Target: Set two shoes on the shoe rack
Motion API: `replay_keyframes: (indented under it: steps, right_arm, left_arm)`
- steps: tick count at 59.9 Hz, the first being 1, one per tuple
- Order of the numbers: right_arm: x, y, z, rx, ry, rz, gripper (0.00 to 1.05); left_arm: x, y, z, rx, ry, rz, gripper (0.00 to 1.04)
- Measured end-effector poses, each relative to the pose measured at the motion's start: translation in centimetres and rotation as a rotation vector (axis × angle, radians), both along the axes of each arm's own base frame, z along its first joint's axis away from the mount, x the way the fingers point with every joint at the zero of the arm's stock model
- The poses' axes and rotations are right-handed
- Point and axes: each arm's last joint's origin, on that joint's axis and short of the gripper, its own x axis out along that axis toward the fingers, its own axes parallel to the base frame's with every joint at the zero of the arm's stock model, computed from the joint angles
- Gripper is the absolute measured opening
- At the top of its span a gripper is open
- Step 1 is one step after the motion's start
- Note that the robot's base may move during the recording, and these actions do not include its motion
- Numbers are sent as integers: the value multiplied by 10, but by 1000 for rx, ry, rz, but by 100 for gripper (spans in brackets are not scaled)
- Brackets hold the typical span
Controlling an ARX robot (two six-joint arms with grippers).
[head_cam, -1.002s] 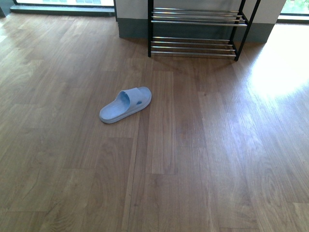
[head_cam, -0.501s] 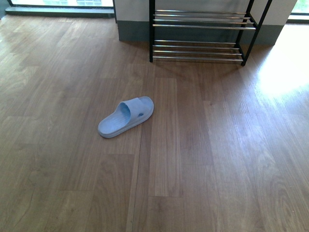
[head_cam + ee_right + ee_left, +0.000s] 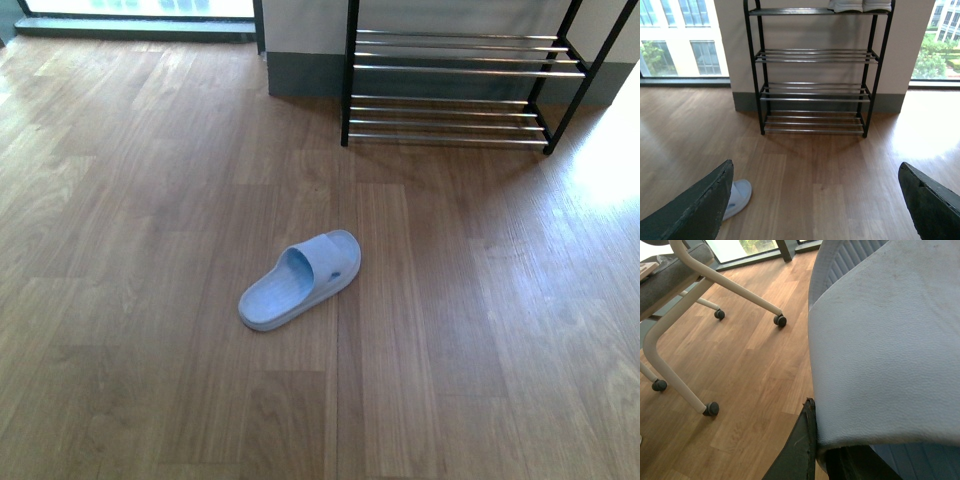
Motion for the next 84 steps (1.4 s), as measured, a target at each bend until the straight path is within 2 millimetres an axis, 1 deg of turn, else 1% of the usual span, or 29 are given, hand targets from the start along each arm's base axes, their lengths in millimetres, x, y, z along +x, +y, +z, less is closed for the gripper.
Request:
replay_keyframes:
  steps: [71,73,76,78,80,84]
  right_arm:
    - [0,0,0,0,1,4,96]
    - [0,0,-1,-19,42,30,96]
    - [2,0,-4,-40,168,89,96]
    - [5,-2,-7,-42,228,96,96]
    - [11,-4,-12,-50,279,70,96]
    - [27,-13,-16,-53,315,-37,96]
  left_arm:
    - [0,0,-1,1,0,1,2]
    - [0,0,-1,1,0,1,2]
    - [0,0,-1,1,0,2,2]
    - [0,0,-1,1,0,2,2]
    - [0,0,-1,0,0,0,2]
    - [0,0,-1,0,0,1,2]
